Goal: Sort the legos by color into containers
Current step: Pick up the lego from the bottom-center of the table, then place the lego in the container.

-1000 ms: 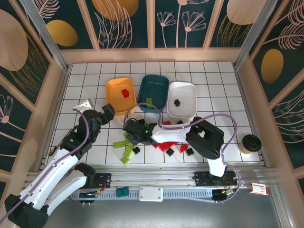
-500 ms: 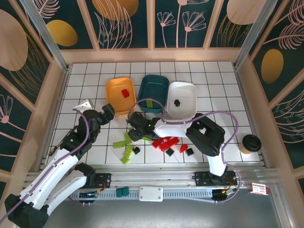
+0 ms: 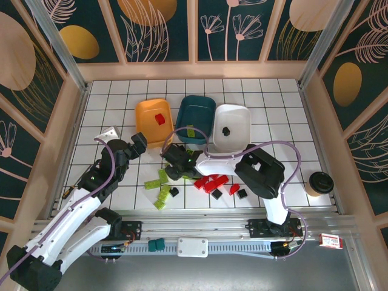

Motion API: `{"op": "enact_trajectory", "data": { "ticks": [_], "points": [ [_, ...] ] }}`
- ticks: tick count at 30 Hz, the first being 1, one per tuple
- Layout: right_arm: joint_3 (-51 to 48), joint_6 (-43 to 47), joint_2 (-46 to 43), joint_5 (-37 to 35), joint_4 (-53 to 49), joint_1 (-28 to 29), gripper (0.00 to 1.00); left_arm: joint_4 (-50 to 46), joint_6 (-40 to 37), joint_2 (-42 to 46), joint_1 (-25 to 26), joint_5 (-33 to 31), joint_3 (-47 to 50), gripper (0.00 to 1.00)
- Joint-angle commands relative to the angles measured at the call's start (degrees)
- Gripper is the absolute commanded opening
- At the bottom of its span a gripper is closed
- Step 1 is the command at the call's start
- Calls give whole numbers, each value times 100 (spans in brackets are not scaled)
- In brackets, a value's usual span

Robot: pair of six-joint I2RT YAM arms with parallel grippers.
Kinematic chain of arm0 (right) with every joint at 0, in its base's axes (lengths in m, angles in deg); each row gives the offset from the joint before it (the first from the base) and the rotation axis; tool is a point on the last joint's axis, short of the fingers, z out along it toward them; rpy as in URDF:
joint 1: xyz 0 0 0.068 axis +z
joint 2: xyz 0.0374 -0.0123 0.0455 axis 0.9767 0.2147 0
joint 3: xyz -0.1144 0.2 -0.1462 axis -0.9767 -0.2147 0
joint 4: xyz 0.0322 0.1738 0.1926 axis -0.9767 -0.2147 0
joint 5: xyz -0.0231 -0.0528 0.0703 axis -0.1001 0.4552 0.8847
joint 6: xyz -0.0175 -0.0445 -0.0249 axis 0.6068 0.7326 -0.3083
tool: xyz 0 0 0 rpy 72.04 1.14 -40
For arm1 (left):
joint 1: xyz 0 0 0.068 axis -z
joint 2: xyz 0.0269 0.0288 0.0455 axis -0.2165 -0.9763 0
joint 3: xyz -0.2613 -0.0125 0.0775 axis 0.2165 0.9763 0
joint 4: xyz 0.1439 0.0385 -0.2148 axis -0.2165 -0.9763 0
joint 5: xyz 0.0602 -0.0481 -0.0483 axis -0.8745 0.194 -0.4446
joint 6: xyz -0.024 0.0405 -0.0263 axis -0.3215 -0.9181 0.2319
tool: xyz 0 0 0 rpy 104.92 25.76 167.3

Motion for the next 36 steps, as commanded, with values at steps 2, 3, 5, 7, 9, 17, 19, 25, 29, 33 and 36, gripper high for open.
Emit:
{"op": "enact_trajectory", "data": {
  "ticks": [2, 3, 5, 7, 9, 17, 19, 25, 29, 33, 36],
  "points": [
    [-281, 15, -968, 405, 601, -246, 22, 189, 1, -24, -15, 49, -119, 99],
    [-360, -26, -1154, 557, 713, -380, 21, 195, 3, -22, -20, 55, -111, 99],
    [-432, -97, -1408, 555, 841, -688, 20, 206, 10, -15, -15, 74, -94, 99],
    [-324, -198, -1436, 528, 784, -1100, 20, 224, 18, -22, -20, 132, -76, 99],
    [-48, -270, -1215, 453, 539, -1532, 20, 250, 5, -55, -16, 240, -53, 99],
    [1327, -183, 108, -76, -55, -2299, 25, 416, 86, -280, -18, 760, 169, 99],
    [1574, -186, 313, -126, -99, -2378, 42, 430, 123, -393, -13, 867, 212, 99],
    [1621, -220, 154, -59, 72, -2371, 68, 576, 156, -745, -7, 1294, 372, 97],
    [983, -208, -528, -30, 342, -1991, 69, 627, 199, -1037, 46, 1427, 536, 94],
    [458, -127, -880, -295, 233, -1180, 70, 490, 240, -970, 47, 1131, 576, 99],
    [198, -306, -917, -432, 137, -558, 72, 386, 325, -641, 47, 701, 588, 99]
  ]
}}
